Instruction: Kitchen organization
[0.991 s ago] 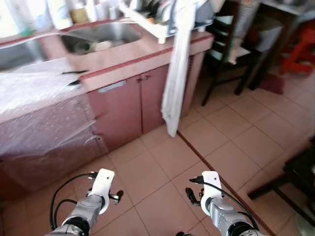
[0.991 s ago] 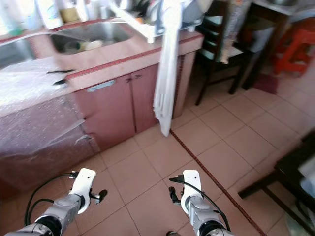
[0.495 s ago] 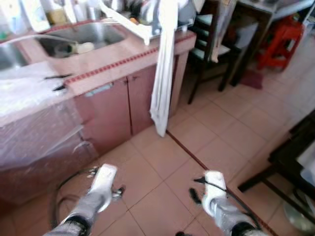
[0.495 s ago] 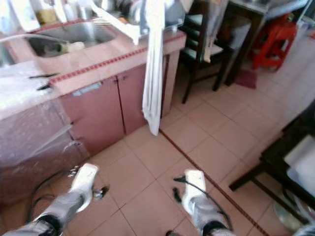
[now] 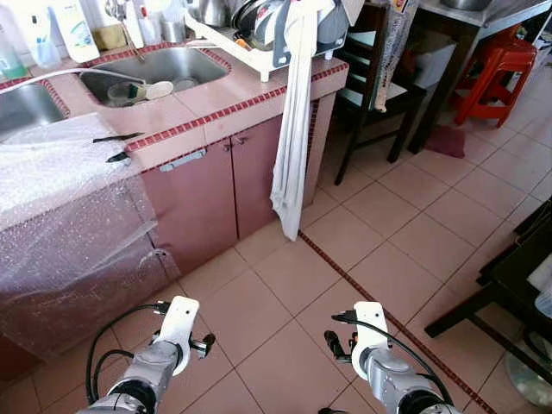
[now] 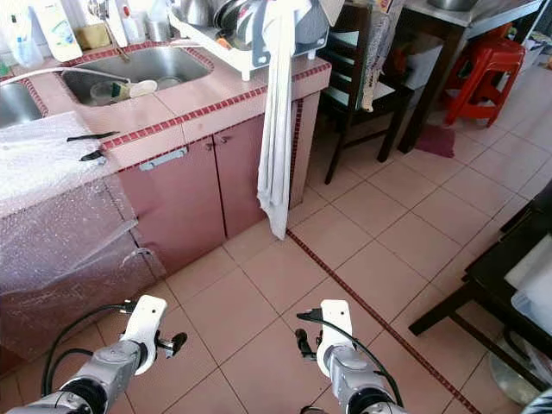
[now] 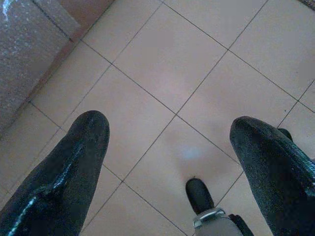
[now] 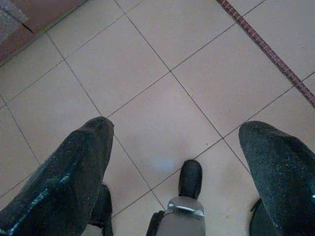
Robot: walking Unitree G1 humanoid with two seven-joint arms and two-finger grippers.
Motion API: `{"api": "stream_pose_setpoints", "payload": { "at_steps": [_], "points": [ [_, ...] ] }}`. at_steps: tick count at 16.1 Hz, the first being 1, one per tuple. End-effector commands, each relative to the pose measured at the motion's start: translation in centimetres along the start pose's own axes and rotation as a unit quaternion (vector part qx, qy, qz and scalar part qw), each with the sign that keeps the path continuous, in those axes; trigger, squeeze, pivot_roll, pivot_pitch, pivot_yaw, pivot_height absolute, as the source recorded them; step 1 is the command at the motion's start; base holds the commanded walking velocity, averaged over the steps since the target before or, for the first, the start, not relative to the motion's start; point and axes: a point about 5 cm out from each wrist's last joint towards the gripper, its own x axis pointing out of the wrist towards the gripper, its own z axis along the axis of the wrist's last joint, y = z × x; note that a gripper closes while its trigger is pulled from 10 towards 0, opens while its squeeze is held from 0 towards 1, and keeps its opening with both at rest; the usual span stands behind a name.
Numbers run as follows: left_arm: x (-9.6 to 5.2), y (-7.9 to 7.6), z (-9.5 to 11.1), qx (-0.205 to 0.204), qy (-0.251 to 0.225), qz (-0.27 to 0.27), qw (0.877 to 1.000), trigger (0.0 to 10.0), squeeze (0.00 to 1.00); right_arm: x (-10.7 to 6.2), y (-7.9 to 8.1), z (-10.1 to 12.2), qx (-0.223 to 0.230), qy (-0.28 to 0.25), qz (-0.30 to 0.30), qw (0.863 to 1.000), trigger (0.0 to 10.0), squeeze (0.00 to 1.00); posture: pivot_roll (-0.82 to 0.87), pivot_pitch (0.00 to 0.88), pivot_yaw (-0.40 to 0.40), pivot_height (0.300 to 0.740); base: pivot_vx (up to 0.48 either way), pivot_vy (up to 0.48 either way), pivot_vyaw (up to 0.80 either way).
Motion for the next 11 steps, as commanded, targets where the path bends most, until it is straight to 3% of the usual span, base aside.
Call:
{"api": "stream_pose_setpoints", "payload": {
  "at_steps": [1,6,11],
  "points": [
    [-0.02,0.03,-0.09,-0.005,0.002,-0.002,1.0,10.0,0.0,-0.07,-0.32,-0.24,0.006,0.005,-0.005,1.0,10.0,0.0,-0.05,0.078,0.018,0.74,0.0,0.0,0.0],
    [-0.03,0.03,-0.19,-0.004,0.004,-0.003,1.0,10.0,0.0,-0.07,-0.32,-0.27,0.008,0.005,-0.006,1.0,10.0,0.0,-0.05,0.081,0.019,0.74,0.0,0.0,0.0],
    [-0.04,0.03,-0.28,-0.005,0.005,-0.003,1.0,10.0,0.0,-0.07,-0.3,-0.31,0.009,0.005,-0.006,1.0,10.0,0.0,-0.05,0.082,0.022,0.74,0.266,0.0,0.0]
  ]
}}
